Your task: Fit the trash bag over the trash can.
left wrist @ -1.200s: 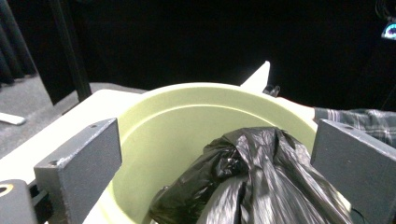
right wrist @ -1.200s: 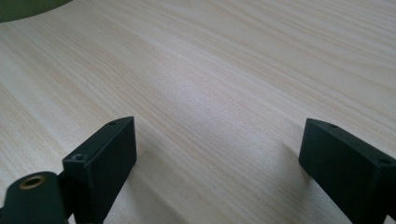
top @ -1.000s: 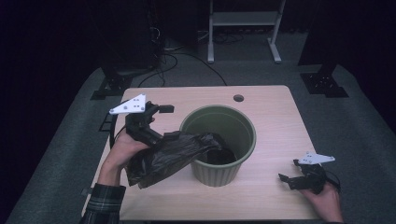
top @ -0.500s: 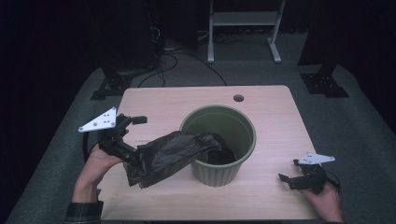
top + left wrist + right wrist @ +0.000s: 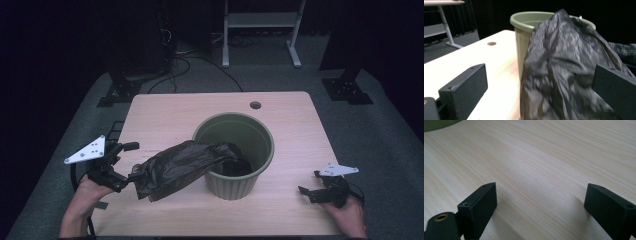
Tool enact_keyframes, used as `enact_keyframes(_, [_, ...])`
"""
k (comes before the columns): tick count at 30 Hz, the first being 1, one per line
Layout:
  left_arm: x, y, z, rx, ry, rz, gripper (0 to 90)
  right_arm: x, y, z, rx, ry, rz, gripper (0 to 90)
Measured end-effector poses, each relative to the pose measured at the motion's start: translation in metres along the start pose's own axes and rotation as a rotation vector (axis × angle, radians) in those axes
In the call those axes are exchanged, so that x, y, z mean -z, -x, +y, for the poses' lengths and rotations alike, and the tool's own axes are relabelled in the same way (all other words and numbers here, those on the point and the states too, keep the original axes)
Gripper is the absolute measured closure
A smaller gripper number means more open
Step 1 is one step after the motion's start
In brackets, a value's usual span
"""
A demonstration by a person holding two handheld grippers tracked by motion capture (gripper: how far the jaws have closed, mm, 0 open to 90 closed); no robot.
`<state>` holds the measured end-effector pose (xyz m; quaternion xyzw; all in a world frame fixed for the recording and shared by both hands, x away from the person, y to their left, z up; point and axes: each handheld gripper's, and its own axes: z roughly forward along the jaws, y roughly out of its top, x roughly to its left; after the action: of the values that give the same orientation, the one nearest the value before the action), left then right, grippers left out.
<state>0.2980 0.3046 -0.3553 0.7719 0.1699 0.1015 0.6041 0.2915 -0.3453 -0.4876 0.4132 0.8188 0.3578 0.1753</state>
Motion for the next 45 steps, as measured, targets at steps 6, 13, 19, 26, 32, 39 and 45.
enact_keyframes(6, [0.004,0.004,-0.019,0.001,-0.036,0.005,0.0,0.000,0.000,0.000,0.000,0.000,0.000,9.8])
enact_keyframes(13, [0.001,0.003,-0.040,0.030,-0.072,0.003,0.0,0.000,0.000,0.000,0.000,0.000,0.000,9.8])
enact_keyframes(19, [-0.001,0.003,-0.049,0.040,-0.115,0.005,0.0,0.000,0.000,0.000,0.000,0.000,0.000,9.8])
enact_keyframes(26, [-0.006,0.002,-0.051,0.048,-0.115,0.004,0.0,0.000,0.000,0.000,-0.001,0.000,0.000,9.8])
enact_keyframes(32, [-0.026,0.004,-0.033,0.033,-0.088,-0.011,0.0,0.000,0.000,0.000,-0.002,0.000,-0.002,9.8])
enact_keyframes(39, [-0.049,0.009,-0.022,0.022,-0.076,-0.088,9.8,0.000,0.000,0.000,-0.002,0.000,-0.002,9.8])
enact_keyframes(45, [-0.055,0.010,-0.017,0.015,-0.061,-0.218,63.2,0.000,0.000,0.000,-0.002,0.000,-0.002,9.8])
